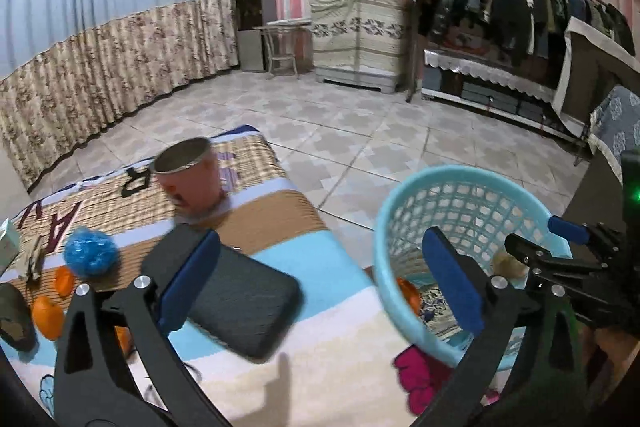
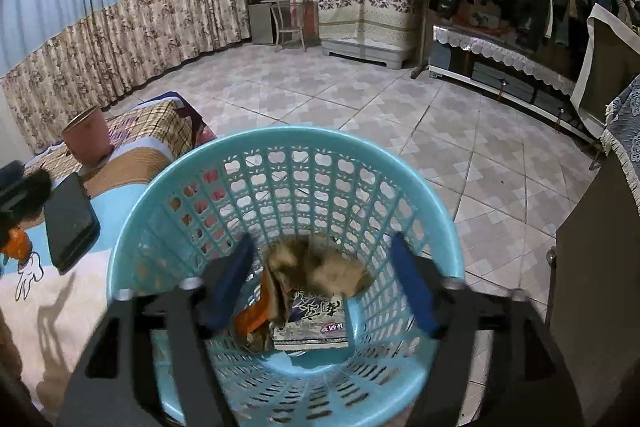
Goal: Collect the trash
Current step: 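Open the left tool over the basket while the right tool releases the brown bag, then move both tools back over the bed toward the two oranges, then grasp one orange with the right tool while the left tool grasps the other orange, then carry both oranges in the two tools over the blue basket, then open the right tool dropping its orange while the left tool releases its orange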
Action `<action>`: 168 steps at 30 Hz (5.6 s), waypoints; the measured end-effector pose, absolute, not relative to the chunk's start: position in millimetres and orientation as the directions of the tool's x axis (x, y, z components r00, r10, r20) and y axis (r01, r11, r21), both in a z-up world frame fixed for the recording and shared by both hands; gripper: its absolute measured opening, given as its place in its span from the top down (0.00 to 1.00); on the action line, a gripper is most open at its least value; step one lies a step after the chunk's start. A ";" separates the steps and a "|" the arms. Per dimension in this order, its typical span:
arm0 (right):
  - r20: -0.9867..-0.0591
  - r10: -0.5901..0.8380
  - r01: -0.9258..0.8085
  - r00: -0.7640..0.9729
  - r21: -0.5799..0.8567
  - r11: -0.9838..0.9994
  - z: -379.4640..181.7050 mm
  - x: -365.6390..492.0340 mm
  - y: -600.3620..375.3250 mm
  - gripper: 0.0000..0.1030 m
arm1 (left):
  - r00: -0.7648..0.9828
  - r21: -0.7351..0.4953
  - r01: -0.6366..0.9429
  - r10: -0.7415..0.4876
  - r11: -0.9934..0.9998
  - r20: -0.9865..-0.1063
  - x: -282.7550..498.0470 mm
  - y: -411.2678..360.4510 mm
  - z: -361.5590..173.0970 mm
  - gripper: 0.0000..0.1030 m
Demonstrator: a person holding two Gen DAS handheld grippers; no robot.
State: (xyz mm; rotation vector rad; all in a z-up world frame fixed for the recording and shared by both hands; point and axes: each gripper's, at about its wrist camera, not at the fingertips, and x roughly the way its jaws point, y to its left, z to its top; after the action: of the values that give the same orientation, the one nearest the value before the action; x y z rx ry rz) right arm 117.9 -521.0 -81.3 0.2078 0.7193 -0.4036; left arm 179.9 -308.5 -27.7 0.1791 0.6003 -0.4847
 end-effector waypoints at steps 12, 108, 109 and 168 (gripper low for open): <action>-0.616 -0.251 0.364 0.747 0.063 0.929 -48.9 126.5 -440.8 0.14 | 0.782 0.002 0.316 -0.259 0.949 -0.566 192.7 -194.2 -2.2 0.05; -0.645 0.057 0.034 0.762 0.127 0.991 -65.9 210.2 -259.8 0.67 | 0.676 -0.047 0.113 -0.112 0.992 -0.728 251.7 -58.9 -66.3 0.61; -0.642 0.055 0.035 0.764 0.128 0.991 -64.8 209.1 -261.3 0.67 | 0.682 -0.045 0.119 -0.115 0.992 -0.722 250.0 -61.1 -62.4 0.61; -0.643 -0.293 0.467 0.708 0.116 0.877 -71.0 68.5 -566.8 0.58 | 0.529 -0.078 0.656 -0.531 0.751 -0.662 158.8 -398.7 -65.9 0.39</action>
State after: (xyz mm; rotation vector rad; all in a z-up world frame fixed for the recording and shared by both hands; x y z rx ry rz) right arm 68.5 -566.8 -71.0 0.2804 0.6601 -0.4278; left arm 158.8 -398.7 -65.9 0.1890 0.7215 -0.7137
